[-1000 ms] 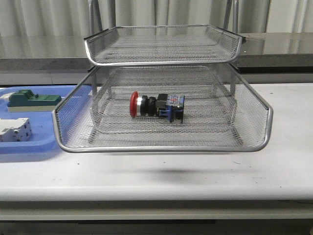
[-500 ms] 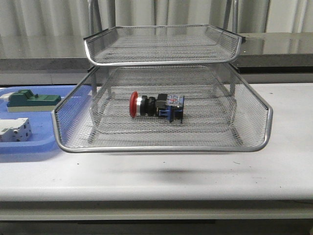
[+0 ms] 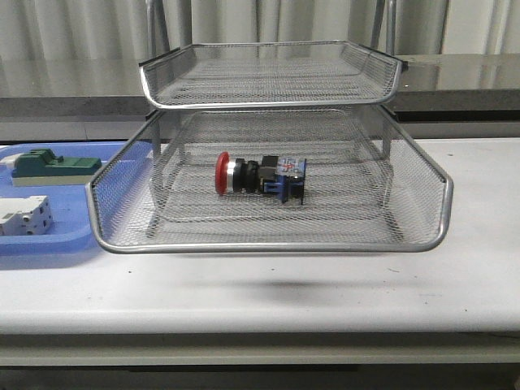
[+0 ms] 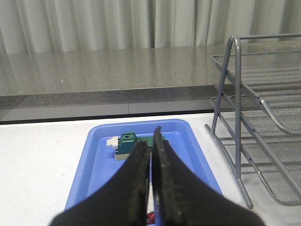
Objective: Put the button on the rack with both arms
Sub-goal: 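Open the left gripper to release the button and withdraw upward, then bring the right gripper to the front edge of the pulled-out tier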
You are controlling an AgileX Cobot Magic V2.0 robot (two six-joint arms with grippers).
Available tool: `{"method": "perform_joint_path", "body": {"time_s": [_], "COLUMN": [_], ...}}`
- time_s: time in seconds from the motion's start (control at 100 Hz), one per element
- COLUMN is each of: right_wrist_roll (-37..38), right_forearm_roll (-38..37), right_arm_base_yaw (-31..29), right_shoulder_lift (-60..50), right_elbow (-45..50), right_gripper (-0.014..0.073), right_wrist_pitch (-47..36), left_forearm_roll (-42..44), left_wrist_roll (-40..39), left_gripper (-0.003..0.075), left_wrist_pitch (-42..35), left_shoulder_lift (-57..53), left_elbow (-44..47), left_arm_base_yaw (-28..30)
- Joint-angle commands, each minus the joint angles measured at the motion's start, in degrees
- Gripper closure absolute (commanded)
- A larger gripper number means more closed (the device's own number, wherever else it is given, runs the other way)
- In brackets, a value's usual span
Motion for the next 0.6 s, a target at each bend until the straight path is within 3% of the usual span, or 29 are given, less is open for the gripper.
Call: {"method": "perform_joint_path", "body": {"time_s": [0.0,0.33,0.5,0.59], "right_wrist_roll": [-0.1,-0.1,-0.33,-4.14], "right_forearm_roll": [0.22,0.93,6.76,10.56], "right_arm_base_yaw": [-0.29,-0.29,-0.23,0.2], "right_shoulder_lift": [-0.07,-0.07,0.69,2.99], "right_elbow": [-1.92,-1.92,-1.92,-2.04], "right_gripper": [0.0664,0.0664,0.0664,0.0664], "right_wrist_pitch": [-2.93,-3.28,-7.32,-8.2], "left_forearm_roll": [-0.47,-0.47,-0.47,-0.47], "left_wrist_roll": [-0.45,-0.45,-0.45,-0.45], "left_gripper": [0.074,0.074,0.074,0.074], "left_wrist_pitch": [-4.37,-4.37,-4.37,-4.37], "left_shoulder_lift": [0.38,0.38,0.38,0.38], "left_elbow": [-1.62,-1.62,-1.62,-1.62], "left_arm_base_yaw": [0.14,0.14,0.14,0.14]}}
